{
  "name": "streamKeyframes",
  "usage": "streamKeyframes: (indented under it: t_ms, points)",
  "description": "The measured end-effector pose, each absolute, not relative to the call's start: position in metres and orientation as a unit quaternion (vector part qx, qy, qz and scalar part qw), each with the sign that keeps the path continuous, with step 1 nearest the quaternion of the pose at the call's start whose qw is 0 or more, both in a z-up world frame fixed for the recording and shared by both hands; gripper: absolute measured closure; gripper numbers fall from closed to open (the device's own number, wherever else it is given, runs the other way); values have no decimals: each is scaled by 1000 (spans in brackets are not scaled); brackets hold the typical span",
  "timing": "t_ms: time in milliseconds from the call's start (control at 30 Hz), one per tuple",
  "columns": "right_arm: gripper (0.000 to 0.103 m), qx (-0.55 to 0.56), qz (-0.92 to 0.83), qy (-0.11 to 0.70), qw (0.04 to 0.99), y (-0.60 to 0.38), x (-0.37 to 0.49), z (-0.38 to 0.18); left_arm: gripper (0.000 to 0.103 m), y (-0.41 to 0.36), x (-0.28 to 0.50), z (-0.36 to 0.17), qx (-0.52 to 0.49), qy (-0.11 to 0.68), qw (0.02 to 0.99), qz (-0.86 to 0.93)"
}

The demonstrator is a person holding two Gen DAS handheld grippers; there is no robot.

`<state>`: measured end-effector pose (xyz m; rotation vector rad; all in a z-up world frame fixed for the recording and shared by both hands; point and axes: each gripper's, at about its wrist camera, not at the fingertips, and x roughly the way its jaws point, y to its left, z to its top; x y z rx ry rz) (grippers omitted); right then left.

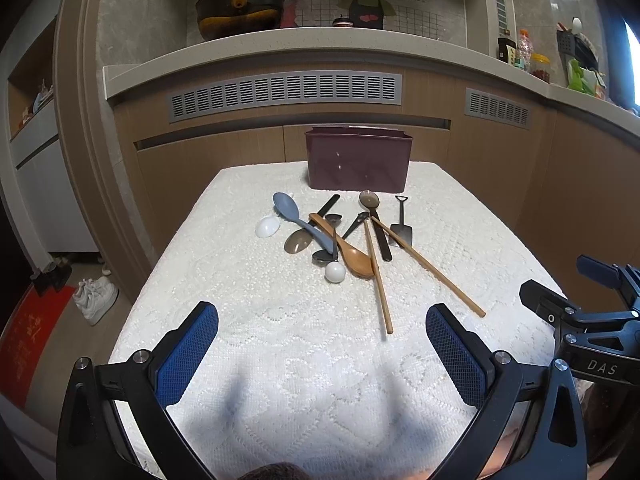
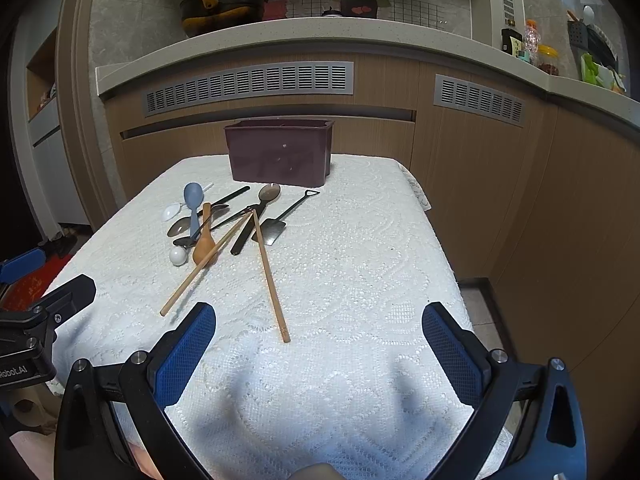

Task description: Organize utensils

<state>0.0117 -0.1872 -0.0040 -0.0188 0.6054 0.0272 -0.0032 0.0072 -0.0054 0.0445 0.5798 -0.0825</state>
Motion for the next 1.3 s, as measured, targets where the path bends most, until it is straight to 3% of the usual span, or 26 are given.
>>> streamKeyframes:
  t_ms: [1300]
  points:
    - [0,-10,13,290,957,-189,6,4,0,17,1,-1,12,293,955,-32]
